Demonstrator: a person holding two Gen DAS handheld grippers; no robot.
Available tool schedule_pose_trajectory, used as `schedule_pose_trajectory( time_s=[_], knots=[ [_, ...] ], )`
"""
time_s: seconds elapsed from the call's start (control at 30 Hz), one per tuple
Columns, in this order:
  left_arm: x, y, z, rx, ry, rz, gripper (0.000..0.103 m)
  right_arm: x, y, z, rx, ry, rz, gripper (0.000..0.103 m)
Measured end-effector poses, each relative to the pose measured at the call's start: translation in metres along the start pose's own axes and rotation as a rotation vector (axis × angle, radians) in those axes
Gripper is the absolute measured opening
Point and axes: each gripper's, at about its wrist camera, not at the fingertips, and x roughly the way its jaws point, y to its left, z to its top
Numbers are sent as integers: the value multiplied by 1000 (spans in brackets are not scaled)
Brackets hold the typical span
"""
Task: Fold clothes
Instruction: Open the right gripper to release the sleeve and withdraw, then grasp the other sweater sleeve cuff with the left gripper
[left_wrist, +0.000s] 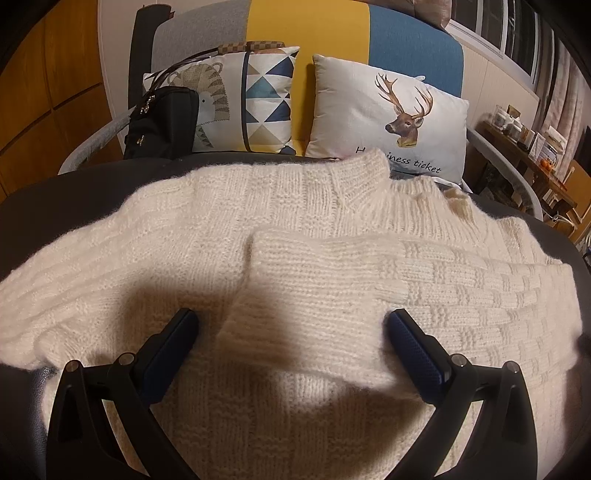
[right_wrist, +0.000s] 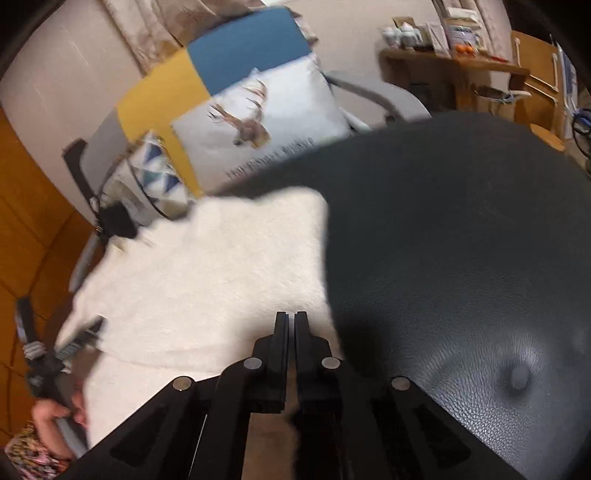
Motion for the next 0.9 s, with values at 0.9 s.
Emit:
schedule_pose_trajectory(
  time_s=[0.9],
  knots=[
    [-19,10,-15,-17,15,-28,103,51,118,-50,-303,67,-85,19]
  ],
)
